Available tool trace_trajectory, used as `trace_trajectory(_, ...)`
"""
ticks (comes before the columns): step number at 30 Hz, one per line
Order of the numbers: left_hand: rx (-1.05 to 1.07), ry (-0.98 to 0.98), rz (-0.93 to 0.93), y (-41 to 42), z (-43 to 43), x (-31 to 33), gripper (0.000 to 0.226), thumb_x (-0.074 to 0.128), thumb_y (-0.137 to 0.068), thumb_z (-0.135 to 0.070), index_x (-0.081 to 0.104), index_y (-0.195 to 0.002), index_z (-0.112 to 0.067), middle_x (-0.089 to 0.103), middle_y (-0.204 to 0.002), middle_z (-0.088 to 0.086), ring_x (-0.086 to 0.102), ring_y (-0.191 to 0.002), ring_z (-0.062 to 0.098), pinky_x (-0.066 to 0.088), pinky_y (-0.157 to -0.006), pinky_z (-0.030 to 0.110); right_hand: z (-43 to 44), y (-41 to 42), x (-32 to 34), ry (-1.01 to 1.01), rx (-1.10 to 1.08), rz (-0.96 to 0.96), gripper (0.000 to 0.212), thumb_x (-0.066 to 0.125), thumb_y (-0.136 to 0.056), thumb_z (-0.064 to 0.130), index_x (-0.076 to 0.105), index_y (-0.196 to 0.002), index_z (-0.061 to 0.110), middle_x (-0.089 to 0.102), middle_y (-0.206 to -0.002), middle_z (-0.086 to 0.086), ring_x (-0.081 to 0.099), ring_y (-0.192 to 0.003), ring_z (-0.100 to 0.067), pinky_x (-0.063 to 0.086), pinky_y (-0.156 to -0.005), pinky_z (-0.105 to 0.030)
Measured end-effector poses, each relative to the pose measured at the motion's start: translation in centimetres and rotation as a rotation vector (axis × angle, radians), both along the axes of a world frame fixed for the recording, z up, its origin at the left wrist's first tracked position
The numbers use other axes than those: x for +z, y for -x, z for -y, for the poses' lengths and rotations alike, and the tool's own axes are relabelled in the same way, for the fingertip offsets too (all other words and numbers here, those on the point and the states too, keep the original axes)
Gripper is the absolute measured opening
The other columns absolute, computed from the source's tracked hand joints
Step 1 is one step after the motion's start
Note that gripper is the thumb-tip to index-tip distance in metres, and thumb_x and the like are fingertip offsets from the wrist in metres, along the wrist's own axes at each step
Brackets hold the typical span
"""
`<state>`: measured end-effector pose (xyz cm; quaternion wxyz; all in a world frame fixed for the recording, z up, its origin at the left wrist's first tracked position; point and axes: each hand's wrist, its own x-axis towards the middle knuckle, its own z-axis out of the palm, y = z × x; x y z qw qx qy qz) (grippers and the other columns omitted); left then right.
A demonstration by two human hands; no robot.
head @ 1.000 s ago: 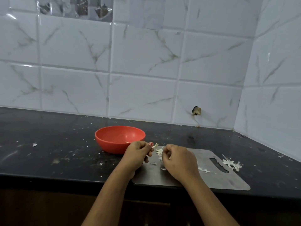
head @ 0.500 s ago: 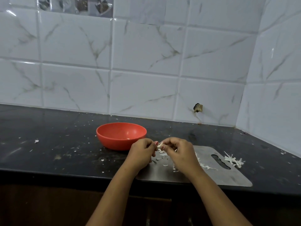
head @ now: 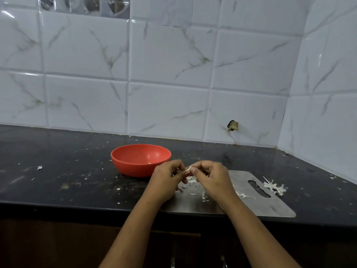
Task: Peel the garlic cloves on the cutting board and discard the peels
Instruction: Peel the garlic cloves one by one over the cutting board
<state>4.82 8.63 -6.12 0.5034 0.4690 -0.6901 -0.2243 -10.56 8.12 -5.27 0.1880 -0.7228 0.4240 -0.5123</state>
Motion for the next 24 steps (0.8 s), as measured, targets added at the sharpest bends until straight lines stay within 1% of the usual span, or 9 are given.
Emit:
trace_trajectory(3, -0.004, -0.003, -0.012, 0.04, 0.14, 0.04, 0.012, 0.065, -0.090, -0.016, 0.065, -0.080, -0.010, 0.071, -0.070, 0.000, 0.050, -0.045, 0.004, 0.043, -0.049, 0.016, -0.22, 0.09, 0.03, 0.000, 0.014, 0.043, 0.017, 0.067, -0.087, 0.009, 0.076, -0.079, 0.020, 0.073, -0.074, 0.005, 0.066, -0.069, -0.005, 0.051, -0.063, -0.016)
trace_trajectory(7, -0.005, -0.003, -0.016, -0.05, 0.18, 0.02, 0.010, 0.065, -0.089, -0.013, 0.066, -0.080, -0.012, 0.071, -0.069, 0.000, 0.049, -0.044, 0.004, 0.044, -0.050, 0.016, -0.15, 0.05, 0.02, -0.012, 0.019, 0.031, 0.017, 0.066, -0.088, 0.008, 0.076, -0.080, 0.020, 0.074, -0.077, 0.005, 0.068, -0.074, -0.010, 0.057, -0.068, -0.026)
trace_trajectory(10, -0.009, -0.015, -0.016, -0.07, 0.19, -0.03, 0.010, 0.065, -0.090, -0.013, 0.067, -0.080, -0.011, 0.071, -0.070, 0.000, 0.049, -0.044, 0.002, 0.043, -0.050, 0.016, -0.06, 0.02, -0.05, -0.017, 0.010, 0.017, 0.017, 0.065, -0.088, 0.008, 0.076, -0.081, 0.018, 0.073, -0.076, 0.005, 0.068, -0.073, -0.010, 0.057, -0.068, -0.027)
trace_trajectory(12, -0.020, -0.023, -0.018, -0.08, 0.10, 0.05, 0.009, 0.065, -0.090, -0.014, 0.067, -0.081, -0.011, 0.071, -0.070, 0.000, 0.049, -0.044, 0.002, 0.043, -0.050, 0.015, -0.12, 0.00, -0.09, -0.019, 0.006, 0.010, 0.017, 0.064, -0.089, 0.008, 0.076, -0.082, 0.018, 0.073, -0.076, 0.005, 0.067, -0.072, -0.010, 0.056, -0.067, -0.025)
trace_trajectory(16, -0.031, -0.041, -0.029, -0.09, -0.07, 0.13, 0.010, 0.064, -0.090, -0.014, 0.067, -0.081, -0.012, 0.072, -0.071, 0.001, 0.049, -0.045, 0.002, 0.043, -0.050, 0.014, 0.05, 0.03, -0.05, -0.019, 0.006, 0.008, 0.016, 0.064, -0.088, 0.006, 0.076, -0.082, 0.015, 0.073, -0.075, 0.004, 0.066, -0.070, -0.008, 0.053, -0.063, -0.018)
trace_trajectory(20, -0.024, -0.030, -0.014, -0.13, -0.09, 0.24, 0.009, 0.063, -0.091, -0.013, 0.071, -0.085, -0.013, 0.071, -0.071, -0.002, 0.047, -0.044, 0.001, 0.041, -0.049, 0.012, 0.05, 0.00, -0.17, -0.012, 0.000, 0.007, 0.017, 0.064, -0.088, 0.007, 0.075, -0.080, 0.018, 0.073, -0.074, 0.003, 0.067, -0.070, -0.011, 0.054, -0.064, -0.023)
trace_trajectory(24, -0.017, -0.036, -0.016, -0.16, -0.04, 0.18, 0.012, 0.061, -0.092, -0.013, 0.071, -0.088, -0.014, 0.071, -0.071, -0.005, 0.047, -0.043, 0.000, 0.042, -0.050, 0.012, 0.17, 0.10, -0.23, 0.001, -0.015, -0.007, 0.016, 0.065, -0.088, 0.008, 0.075, -0.079, 0.018, 0.073, -0.073, 0.004, 0.066, -0.068, -0.008, 0.052, -0.062, -0.017)
